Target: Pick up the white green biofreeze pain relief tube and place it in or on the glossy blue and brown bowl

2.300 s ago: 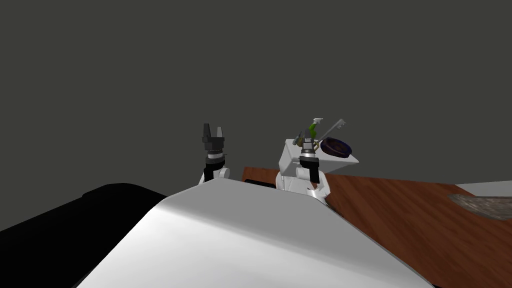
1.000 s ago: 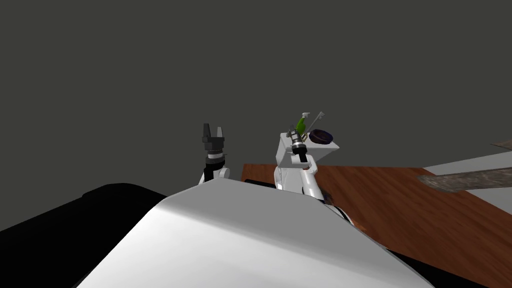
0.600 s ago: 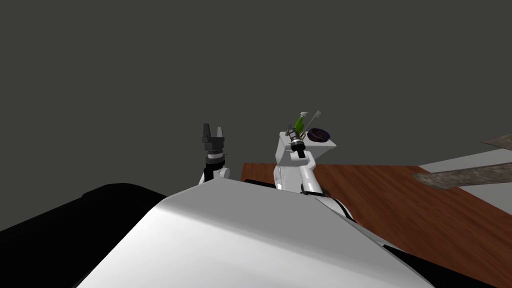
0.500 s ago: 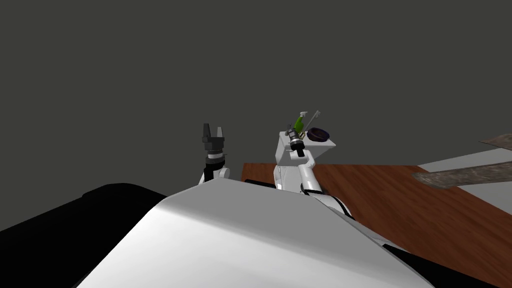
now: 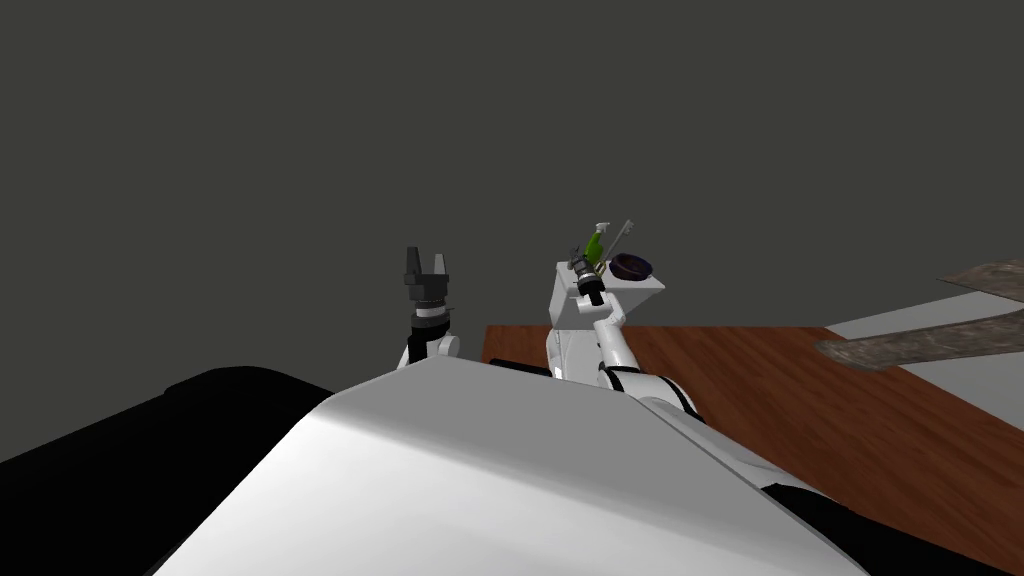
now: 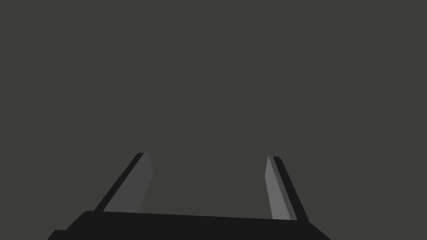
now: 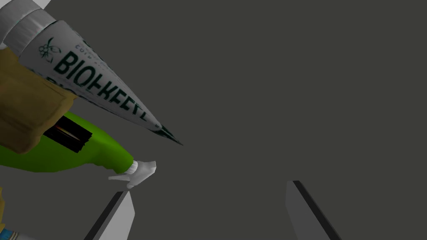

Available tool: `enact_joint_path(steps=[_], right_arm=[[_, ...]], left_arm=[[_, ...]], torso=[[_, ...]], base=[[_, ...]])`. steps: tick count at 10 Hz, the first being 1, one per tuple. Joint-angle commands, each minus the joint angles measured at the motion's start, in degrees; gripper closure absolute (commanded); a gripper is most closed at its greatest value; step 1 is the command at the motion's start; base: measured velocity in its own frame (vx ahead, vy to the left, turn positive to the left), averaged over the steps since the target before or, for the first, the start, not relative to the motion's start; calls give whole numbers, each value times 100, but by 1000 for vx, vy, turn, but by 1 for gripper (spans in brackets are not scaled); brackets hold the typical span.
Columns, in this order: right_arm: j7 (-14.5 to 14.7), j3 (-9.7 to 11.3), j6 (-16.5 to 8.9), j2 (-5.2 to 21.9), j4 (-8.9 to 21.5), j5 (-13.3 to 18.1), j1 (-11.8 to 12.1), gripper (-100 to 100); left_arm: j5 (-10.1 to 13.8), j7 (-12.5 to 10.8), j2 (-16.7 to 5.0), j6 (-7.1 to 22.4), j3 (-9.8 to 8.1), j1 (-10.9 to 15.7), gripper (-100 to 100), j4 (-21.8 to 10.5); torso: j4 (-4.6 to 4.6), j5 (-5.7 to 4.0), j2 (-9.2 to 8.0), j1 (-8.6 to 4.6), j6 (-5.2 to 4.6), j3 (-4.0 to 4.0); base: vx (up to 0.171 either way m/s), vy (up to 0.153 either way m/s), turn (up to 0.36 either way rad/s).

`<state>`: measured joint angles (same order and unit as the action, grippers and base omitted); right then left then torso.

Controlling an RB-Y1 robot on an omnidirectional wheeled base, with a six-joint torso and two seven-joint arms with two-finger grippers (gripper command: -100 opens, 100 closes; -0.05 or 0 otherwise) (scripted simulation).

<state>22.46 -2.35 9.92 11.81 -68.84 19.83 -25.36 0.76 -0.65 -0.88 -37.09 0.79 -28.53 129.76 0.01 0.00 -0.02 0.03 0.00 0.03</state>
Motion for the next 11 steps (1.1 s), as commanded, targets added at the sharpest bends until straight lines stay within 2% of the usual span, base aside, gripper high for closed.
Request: enact_joint_path(steps=[1,2,4,5,6,7,8,11], right_arm=[[1,7,-32,18,197,21,-86,-100],[33,20,-218,52,409,203,-349,-100],[33,20,-218,52,597,203,-396,-100],[57,34,-407,90,813,388,-655,-100],[57,34,-407,90,986,388,-698,-100],[75,48,-599,131,1151,575,-908,-100],[75,48,-599,131,1348,575,-991,-100],[75,48,-599,131,1390,575,-991,-100]], left_arm=[[0,0,0,0,0,0,0,0],[0,0,0,0,0,0,0,0],[0,0,0,0,0,0,0,0],[0,0,0,0,0,0,0,0],[0,0,0,0,0,0,0,0],[0,0,0,0,0,0,0,0],[0,0,0,0,0,0,0,0],[0,0,0,0,0,0,0,0]], torso=[[0,0,0,0,0,0],[-1,1,3,3,0,-2],[-1,0,2,0,-1,-2],[-1,0,3,2,-1,-2],[0,0,2,-1,-1,-1],[-1,-1,1,-2,-1,-1],[0,0,2,-1,-1,-1],[-2,1,6,7,0,-3]], base=[[0,0,0],[-5,-5,-16],[-4,-5,-16],[-12,-14,-42],[-11,-14,-40],[-11,-13,-37],[5,6,19],[5,6,16]])
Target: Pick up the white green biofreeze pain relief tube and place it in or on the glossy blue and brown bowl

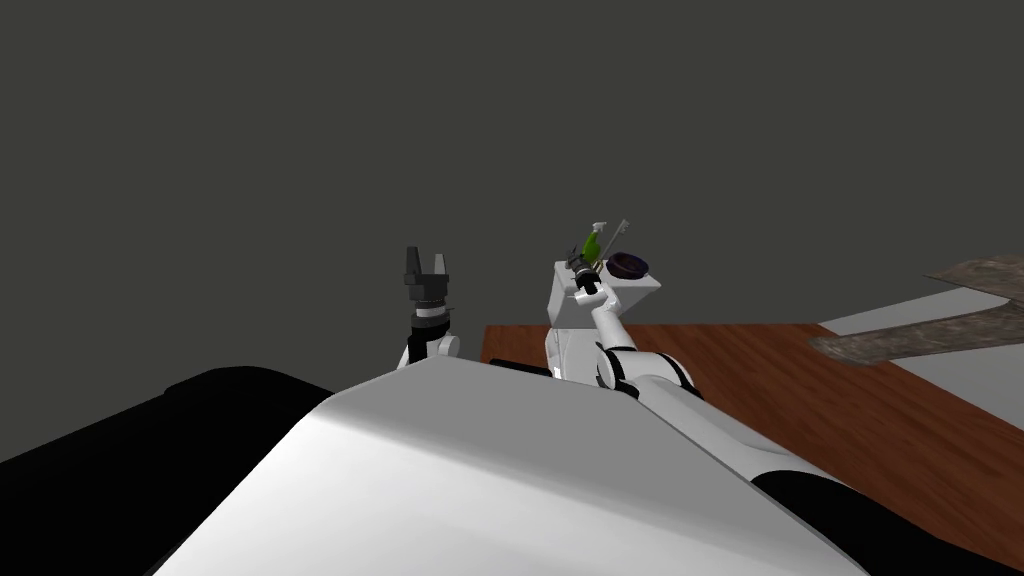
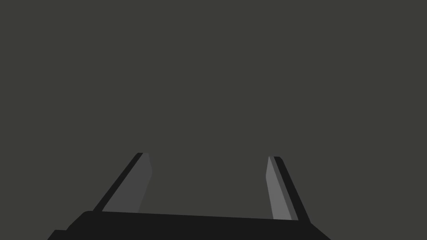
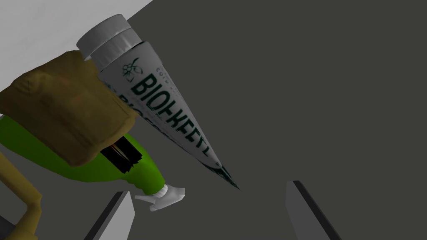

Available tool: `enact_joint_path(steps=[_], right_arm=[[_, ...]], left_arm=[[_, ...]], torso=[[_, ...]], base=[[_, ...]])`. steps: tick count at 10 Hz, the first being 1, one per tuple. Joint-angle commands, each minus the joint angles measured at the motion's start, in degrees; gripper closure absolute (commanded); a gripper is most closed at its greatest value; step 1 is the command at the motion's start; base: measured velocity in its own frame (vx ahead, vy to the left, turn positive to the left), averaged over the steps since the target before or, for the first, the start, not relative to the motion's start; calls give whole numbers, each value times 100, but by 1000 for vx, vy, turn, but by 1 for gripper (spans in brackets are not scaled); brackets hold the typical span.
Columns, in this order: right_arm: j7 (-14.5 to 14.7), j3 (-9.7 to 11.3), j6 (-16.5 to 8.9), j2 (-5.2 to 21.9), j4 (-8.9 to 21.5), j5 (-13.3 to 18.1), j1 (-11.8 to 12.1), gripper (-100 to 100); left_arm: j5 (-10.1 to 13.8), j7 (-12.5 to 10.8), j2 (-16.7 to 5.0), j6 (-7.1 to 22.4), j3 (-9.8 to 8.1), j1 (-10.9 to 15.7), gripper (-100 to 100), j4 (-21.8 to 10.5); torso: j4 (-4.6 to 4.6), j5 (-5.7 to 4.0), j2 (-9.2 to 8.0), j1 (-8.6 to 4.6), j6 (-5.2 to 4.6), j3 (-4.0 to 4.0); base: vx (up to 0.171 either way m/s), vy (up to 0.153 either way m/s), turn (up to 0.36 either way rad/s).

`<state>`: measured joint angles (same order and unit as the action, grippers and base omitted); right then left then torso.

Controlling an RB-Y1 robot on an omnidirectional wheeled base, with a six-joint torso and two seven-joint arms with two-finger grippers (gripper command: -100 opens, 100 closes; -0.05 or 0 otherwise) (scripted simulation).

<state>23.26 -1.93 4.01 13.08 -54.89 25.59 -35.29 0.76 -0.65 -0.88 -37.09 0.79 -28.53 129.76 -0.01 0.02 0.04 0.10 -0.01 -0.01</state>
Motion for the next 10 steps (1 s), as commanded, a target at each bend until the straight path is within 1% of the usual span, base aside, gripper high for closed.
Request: enact_joint_path(steps=[1,5,6,7,8,9,10], right_arm=[[-6,6,-8,4,-5,-2,2,-100],[-6,6,-8,4,-5,-2,2,-100],[27,-161,180,233,-142,153,-151,-100],[49,-270,302,384,-230,257,-247,-100],[49,-270,302,384,-230,257,-247,-100],[76,-404,449,569,-337,386,-361,-100],[76,-404,449,569,-337,386,-361,-100]], left_arm=[[0,0,0,0,0,0,0,0],[0,0,0,0,0,0,0,0],[0,0,0,0,0,0,0,0],[0,0,0,0,1,1,0,0],[0,0,-1,0,0,1,0,0],[0,0,-1,0,-1,0,0,0],[0,0,-1,0,0,1,0,0]], torso=[[0,0,0,0,0,0],[1,-2,-5,-7,-1,3],[1,-1,-3,-4,0,2],[3,0,-1,-10,8,2],[3,-5,-3,-28,2,3],[1,-7,-3,-29,-2,2],[3,-5,-7,-25,3,5]], base=[[-3,-3,-10],[-3,-4,-11],[5,-25,367],[4,-82,402],[-2,-72,94],[-18,-56,268],[-11,-46,129]])
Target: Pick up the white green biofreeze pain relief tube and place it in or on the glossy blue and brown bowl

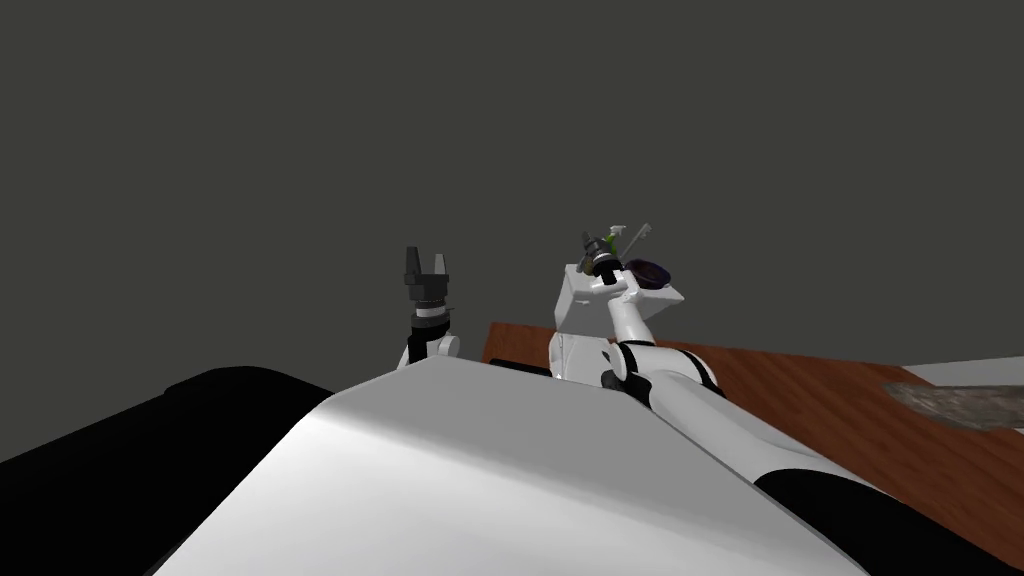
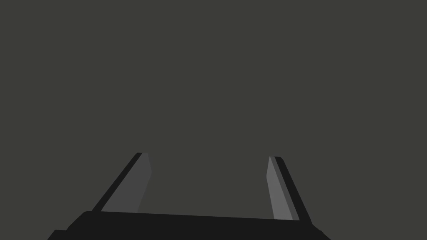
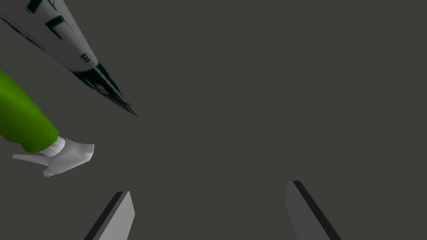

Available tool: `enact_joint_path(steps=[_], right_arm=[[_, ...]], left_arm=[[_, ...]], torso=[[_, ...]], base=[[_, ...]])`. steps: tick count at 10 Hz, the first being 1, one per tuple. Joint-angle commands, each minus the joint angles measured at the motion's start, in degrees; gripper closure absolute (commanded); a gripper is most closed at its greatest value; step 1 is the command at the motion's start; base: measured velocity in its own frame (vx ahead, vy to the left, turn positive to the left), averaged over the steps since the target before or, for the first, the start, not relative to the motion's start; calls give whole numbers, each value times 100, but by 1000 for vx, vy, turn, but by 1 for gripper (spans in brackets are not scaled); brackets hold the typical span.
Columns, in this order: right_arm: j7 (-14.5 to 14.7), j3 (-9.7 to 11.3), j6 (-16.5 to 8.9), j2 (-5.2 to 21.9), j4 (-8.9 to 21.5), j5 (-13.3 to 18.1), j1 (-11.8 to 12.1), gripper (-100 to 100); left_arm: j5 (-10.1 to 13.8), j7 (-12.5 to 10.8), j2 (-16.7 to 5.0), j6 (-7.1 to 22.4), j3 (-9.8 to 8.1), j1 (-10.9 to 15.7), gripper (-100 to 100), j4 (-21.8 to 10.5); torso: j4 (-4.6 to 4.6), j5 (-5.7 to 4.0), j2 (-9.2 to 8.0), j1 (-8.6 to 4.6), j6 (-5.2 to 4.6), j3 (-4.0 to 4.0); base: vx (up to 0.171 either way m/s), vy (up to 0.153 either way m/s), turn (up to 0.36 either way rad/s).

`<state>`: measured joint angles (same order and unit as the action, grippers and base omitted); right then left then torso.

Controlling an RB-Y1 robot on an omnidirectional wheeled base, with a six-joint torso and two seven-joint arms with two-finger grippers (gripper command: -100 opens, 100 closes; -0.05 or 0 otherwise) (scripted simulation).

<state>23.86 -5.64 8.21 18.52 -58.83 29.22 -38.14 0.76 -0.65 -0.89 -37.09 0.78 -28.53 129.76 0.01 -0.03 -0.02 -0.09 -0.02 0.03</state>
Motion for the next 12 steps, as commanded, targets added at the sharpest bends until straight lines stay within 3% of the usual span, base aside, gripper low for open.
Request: enact_joint_path(steps=[1,2,3,4,5,6,7,8,9,10,11,12], right_arm=[[50,-191,200,243,-67,176,-208,-100],[50,-191,200,243,-67,176,-208,-100],[88,-372,345,491,-205,351,-358,-100],[88,-372,392,491,-205,351,-358,-100],[132,-575,523,749,-357,547,-524,-100],[132,-575,558,768,-357,547,-524,-100],[181,-785,734,1063,-521,762,-705,-100],[181,-799,833,1072,-521,762,-705,-100],[235,-1041,1029,1311,-697,995,-900,-100],[235,-1041,1076,1400,-697,995,-900,-100],[294,-1244,1225,1654,-882,1241,-1108,-100],[294,-1302,1227,1751,-882,1245,-1108,-100]], left_arm=[[0,0,0,0,0,0,0,0],[0,0,0,0,1,1,0,0],[0,0,0,0,0,0,0,0],[0,0,0,0,0,0,0,0],[0,0,0,0,0,0,0,0],[0,0,0,0,0,1,0,0],[0,0,0,0,0,0,0,0],[0,0,0,0,0,1,0,0],[0,0,0,0,0,0,0,0],[0,0,0,0,0,1,0,0],[0,0,0,0,0,0,0,0],[0,0,0,0,0,0,0,0]], torso=[[0,0,0,0,0,0],[1,3,2,4,6,0],[-2,0,5,2,-3,-3],[1,0,3,-6,-4,-1],[-1,-2,2,-4,-2,-1],[1,1,0,-3,4,1],[-1,0,3,2,3,-2],[0,2,1,2,5,0],[-1,0,3,1,0,-2],[2,3,1,2,4,1],[-2,-1,2,4,1,-2],[1,2,1,2,4,0]], base=[[-5,-37,283],[5,-41,160],[0,-55,466],[-6,-47,70],[-11,-50,350],[-10,-46,289],[-17,-49,430],[-9,-52,255],[-16,-48,372],[-12,-46,344],[-16,-56,411],[-14,-52,351]])
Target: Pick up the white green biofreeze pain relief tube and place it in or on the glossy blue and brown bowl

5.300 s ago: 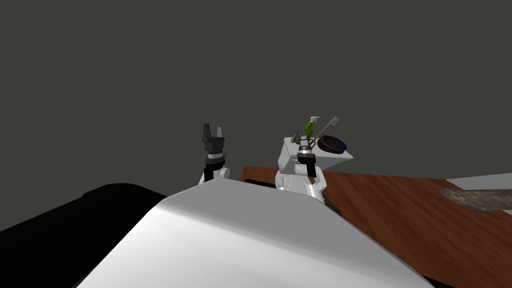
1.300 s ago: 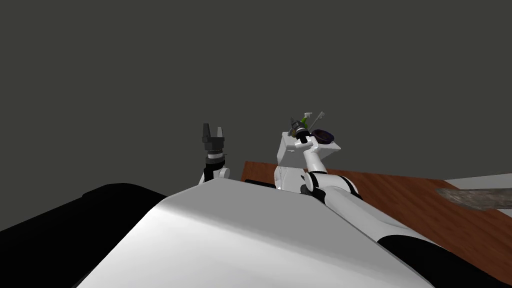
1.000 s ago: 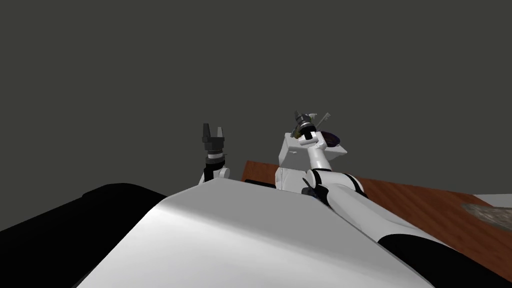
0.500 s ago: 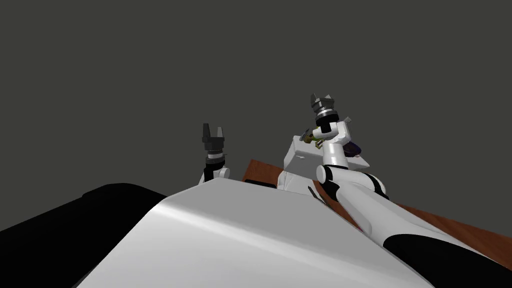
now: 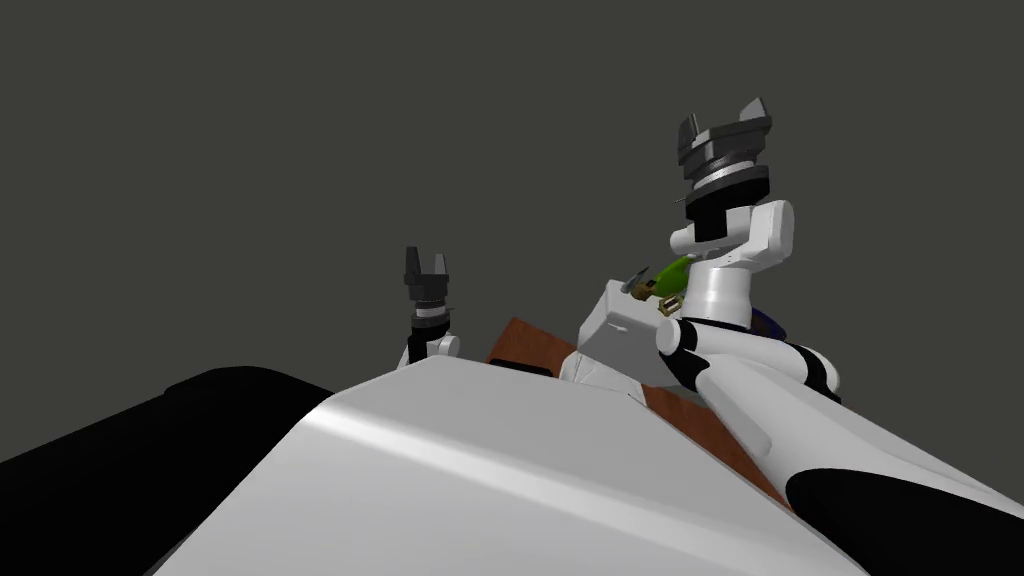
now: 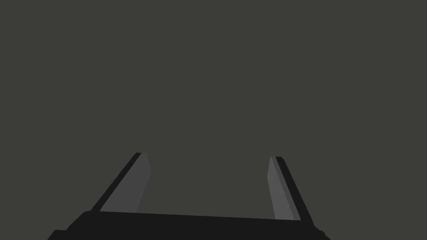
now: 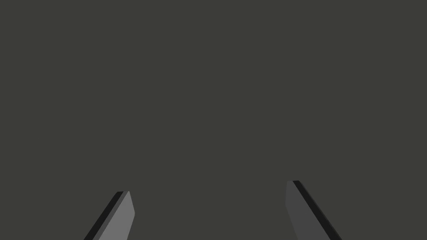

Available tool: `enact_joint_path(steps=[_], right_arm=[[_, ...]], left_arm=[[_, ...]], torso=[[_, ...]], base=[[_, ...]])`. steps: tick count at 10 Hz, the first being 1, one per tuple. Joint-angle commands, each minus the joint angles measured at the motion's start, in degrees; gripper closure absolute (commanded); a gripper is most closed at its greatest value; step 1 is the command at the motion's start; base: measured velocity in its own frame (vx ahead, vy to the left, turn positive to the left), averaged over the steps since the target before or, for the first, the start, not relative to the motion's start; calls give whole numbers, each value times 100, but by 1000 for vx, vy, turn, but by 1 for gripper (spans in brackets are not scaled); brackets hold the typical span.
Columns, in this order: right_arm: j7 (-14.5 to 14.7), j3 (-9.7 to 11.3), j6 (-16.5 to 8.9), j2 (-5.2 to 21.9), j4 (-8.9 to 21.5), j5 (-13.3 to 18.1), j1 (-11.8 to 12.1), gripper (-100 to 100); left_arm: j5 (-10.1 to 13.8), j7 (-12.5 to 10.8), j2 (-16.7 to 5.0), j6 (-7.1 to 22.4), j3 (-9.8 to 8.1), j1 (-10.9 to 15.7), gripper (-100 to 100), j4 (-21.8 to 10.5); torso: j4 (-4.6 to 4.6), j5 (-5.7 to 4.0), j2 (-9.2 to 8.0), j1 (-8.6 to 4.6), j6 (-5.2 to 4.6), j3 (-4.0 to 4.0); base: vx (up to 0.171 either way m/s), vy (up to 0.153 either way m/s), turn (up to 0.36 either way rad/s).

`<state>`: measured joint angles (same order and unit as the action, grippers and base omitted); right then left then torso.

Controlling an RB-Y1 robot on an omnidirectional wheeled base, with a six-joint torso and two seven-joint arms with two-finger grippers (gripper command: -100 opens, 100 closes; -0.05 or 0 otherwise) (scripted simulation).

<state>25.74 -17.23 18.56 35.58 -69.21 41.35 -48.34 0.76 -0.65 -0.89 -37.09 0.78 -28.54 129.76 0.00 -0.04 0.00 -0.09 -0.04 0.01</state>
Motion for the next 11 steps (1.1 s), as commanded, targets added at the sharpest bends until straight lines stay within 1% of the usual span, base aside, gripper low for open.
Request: enact_joint_path(steps=[1,2,3,4,5,6,7,8,11], right_arm=[[105,-142,286,45,157,32,-88,-100],[169,-388,456,323,-37,297,-308,-100],[169,-419,566,418,-37,297,-308,-100],[237,-639,733,640,-238,548,-503,-100],[237,-711,844,811,-238,576,-538,-100],[237,-711,844,811,-238,576,-538,-100],[310,-1009,1130,1019,-401,846,-779,-100],[310,-1016,1130,1181,-444,867,-779,-100],[310,-1016,1130,1220,-444,867,-779,-100]], left_arm=[[0,0,0,0,0,0,0,0],[0,0,0,0,0,-1,0,0],[0,0,0,0,0,0,0,0],[0,0,0,0,0,1,0,0],[0,0,0,0,0,0,0,0],[0,0,0,0,0,0,0,0],[0,0,0,0,0,-1,0,0],[0,0,0,0,0,0,0,0],[0,0,0,0,0,0,0,0]], torso=[[0,0,0,0,0,0],[-2,-1,3,5,-4,-2],[0,3,1,6,4,0],[2,5,-10,19,4,6],[6,7,-19,23,1,12],[5,6,-20,23,0,12],[3,3,-13,18,-3,8],[6,4,-18,18,-3,12],[1,3,-10,18,-1,6]], base=[[-7,-22,70],[-16,-31,322],[-62,6,402],[-79,8,317],[-68,13,241],[-42,7,138],[-56,10,189],[-45,10,185],[-46,9,152]])
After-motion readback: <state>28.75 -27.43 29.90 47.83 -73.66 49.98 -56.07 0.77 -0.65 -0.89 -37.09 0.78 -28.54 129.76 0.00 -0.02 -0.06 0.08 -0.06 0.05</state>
